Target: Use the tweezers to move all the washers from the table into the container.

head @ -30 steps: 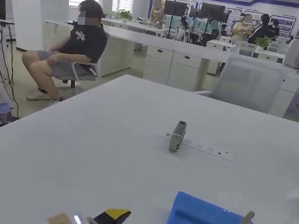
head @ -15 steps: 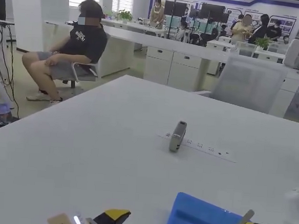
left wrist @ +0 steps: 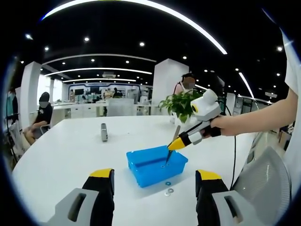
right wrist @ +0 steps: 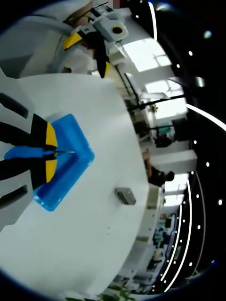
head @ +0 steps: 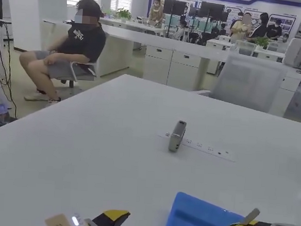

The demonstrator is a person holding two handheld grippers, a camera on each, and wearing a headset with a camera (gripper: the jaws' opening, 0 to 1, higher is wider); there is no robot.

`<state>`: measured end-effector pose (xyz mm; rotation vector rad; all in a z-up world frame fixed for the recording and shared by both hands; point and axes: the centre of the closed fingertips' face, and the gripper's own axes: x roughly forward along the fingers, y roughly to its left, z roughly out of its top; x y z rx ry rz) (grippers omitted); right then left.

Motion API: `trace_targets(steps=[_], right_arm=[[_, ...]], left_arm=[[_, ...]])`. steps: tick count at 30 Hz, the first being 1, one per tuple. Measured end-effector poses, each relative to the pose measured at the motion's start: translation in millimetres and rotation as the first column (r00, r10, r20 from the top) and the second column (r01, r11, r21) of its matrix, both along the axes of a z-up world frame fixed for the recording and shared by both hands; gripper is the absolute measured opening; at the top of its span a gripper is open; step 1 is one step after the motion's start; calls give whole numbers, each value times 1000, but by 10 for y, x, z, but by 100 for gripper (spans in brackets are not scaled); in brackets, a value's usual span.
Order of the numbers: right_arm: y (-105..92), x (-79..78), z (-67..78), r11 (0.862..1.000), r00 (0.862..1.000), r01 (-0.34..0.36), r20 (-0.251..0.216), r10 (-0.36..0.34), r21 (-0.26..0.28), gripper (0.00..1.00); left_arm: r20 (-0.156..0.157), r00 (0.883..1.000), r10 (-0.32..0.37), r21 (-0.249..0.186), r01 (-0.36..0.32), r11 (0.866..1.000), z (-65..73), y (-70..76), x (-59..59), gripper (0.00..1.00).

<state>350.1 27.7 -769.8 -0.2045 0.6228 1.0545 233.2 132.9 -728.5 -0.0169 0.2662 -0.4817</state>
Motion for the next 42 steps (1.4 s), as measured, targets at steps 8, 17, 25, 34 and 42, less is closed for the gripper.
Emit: trace_targets(steps=[8,17,25,34,42], right_arm=[[118,-223,170,998,999,-32,6,32,45,3],[216,-456,63,996,996,-83,-16,83,28,3],[245,-512,-157,995,994,-101,-40,101,-8,3],[260,-548,-360,991,992,-121,-51,119,-50,3],[295,-533,-444,987,990,-140,-37,138,-79,3]], left_arm=[[-1,1000,-3,1,3,1000,-1,-3,-4,70],[-4,1000,-8,4,8,1000,-8,-11,-9,70],[-5,1000,-6,5,6,1000,-11,-5,-7,69],[-9,1000,-5,11,5,1000,-23,-1,-5,69],[-10,1000,-7,14,7,1000,-30,-4,-4,69]])
